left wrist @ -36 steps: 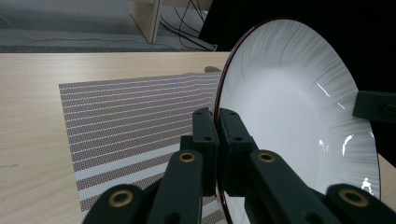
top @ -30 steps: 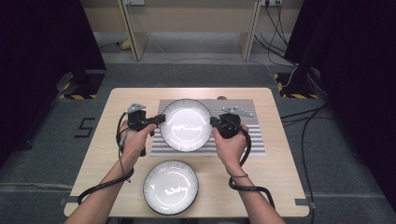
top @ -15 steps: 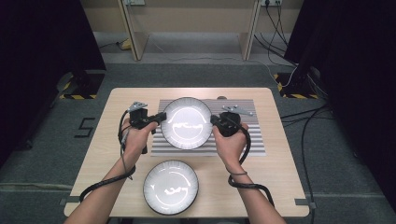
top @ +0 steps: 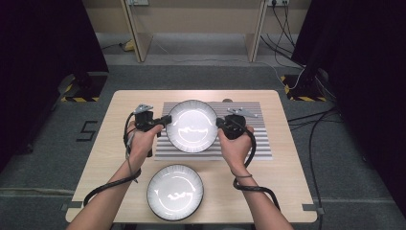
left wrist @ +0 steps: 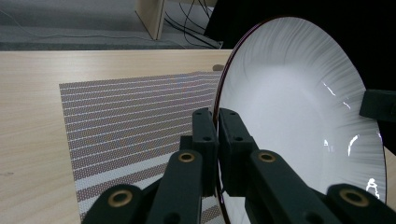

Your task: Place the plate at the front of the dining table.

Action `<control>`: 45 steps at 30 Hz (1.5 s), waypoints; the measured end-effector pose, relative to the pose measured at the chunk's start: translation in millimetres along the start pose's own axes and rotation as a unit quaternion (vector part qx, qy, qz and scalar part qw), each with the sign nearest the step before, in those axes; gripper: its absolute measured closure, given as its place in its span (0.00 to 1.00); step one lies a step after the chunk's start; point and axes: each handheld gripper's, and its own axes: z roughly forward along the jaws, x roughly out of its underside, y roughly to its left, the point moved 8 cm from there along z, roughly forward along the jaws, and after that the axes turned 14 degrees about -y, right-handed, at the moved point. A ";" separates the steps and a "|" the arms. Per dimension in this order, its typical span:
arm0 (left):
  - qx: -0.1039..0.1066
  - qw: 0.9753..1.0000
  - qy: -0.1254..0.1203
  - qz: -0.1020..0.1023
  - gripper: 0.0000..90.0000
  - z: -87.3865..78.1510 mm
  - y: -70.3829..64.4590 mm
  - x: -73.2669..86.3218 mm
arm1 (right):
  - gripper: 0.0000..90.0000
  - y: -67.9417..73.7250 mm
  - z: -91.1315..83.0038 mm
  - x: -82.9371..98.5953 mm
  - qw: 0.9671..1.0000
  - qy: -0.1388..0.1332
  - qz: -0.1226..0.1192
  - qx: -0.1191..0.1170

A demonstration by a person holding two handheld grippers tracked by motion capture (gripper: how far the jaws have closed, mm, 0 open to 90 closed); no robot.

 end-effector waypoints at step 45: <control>0.000 1.000 0.015 -0.014 0.95 24.6 8.9 4.2 | 0.98 -13.5 18.0 1.3 1.000 0.012 0.009 0.011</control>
